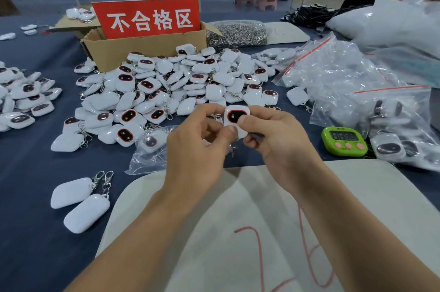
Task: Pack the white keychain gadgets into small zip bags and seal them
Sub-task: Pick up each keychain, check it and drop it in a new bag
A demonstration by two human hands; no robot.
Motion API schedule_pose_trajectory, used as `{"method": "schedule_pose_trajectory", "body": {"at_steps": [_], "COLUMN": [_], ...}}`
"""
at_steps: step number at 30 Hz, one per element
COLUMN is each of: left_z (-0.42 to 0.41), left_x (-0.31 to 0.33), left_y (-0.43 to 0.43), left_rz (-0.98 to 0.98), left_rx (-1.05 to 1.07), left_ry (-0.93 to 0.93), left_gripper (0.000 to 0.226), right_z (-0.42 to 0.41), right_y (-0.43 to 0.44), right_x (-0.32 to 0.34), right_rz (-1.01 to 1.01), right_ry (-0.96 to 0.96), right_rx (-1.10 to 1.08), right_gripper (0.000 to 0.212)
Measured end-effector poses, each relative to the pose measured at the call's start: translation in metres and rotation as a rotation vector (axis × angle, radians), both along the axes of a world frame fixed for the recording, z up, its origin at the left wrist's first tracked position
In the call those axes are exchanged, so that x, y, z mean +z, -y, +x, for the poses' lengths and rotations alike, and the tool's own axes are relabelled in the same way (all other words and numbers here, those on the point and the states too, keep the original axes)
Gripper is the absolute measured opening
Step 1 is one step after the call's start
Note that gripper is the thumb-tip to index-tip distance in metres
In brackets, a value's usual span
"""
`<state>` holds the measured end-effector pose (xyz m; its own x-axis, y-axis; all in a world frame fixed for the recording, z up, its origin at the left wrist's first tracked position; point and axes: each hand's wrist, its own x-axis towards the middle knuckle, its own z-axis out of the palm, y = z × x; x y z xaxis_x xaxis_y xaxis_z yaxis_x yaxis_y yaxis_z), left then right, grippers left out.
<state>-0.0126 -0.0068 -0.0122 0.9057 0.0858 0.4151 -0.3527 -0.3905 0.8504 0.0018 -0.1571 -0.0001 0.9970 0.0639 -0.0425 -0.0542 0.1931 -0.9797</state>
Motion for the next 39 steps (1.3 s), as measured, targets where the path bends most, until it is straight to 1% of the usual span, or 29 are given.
{"method": "schedule_pose_trajectory", "body": {"at_steps": [4,8,14,19,24,27,31,36,39], "left_z": [0.0004,0.0046,0.0048,0.0052,0.0053,0.0042,0.0023,0.0001,0.0004], "left_x": [-0.0028,-0.0052,-0.0054,-0.0066,-0.0069,-0.0067,-0.0072,-0.0059,-0.0063], "left_y": [0.0007,-0.0005,0.0004,0.0007,0.0007,0.0015,0.0006,0.0011,0.0007], "left_rz": [-0.006,-0.047,-0.086,-0.075,-0.074,-0.057,0.006,0.002,0.001], "left_rx": [-0.058,-0.079,-0.115,-0.11,-0.084,-0.099,-0.093,-0.081,-0.08], "left_ry": [-0.03,-0.05,-0.057,-0.044,-0.041,-0.037,-0.013,-0.01,-0.014], "left_gripper": [0.038,0.035,0.039,0.033,0.035,0.032,0.039,0.042,0.039], "right_z": [0.0,0.001,0.0,-0.0014,-0.0012,-0.0013,-0.0015,-0.0006,0.0013], "right_y": [0.0002,0.001,0.0007,0.0034,-0.0013,-0.0026,-0.0011,0.0006,0.0016], "right_x": [0.0018,0.0045,0.0053,0.0065,0.0061,0.004,0.0021,0.0003,-0.0008], "right_rz": [0.004,-0.009,-0.11,-0.156,-0.152,-0.193,-0.222,-0.204,-0.205], "right_ry": [-0.058,-0.073,-0.017,0.009,0.016,0.024,0.041,0.097,0.078], "right_rx": [0.053,0.049,-0.023,-0.04,-0.043,-0.058,-0.025,-0.032,0.007], "right_gripper": [0.02,0.024,0.02,0.018,0.017,0.013,0.011,0.012,0.012]}}
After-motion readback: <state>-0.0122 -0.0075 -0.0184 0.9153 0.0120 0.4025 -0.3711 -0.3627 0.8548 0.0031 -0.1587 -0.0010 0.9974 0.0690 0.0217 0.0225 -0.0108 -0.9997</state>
